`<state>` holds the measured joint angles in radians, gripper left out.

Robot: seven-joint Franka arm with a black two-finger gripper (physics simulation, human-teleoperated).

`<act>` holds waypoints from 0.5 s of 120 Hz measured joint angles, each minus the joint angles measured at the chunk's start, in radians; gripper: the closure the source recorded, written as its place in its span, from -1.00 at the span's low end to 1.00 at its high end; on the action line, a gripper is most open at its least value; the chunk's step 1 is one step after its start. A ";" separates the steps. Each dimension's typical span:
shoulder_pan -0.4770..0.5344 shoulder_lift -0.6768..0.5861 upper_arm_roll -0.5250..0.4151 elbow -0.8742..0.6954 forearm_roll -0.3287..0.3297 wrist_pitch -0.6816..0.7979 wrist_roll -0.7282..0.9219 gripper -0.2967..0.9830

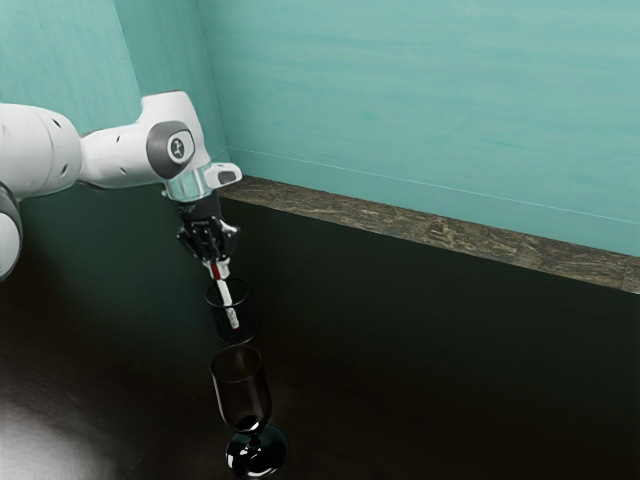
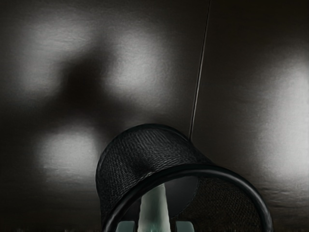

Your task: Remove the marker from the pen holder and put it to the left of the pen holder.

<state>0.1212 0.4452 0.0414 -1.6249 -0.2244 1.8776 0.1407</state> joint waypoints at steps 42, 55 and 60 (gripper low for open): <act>-0.002 -0.163 0.004 0.128 0.110 -0.196 0.011 0.67; 0.001 -0.151 0.046 0.178 0.235 -0.336 0.013 0.68; 0.001 -0.136 0.051 0.182 0.273 -0.388 0.011 0.68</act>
<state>0.1226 0.3090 0.0919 -1.4430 0.0489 1.4894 0.1520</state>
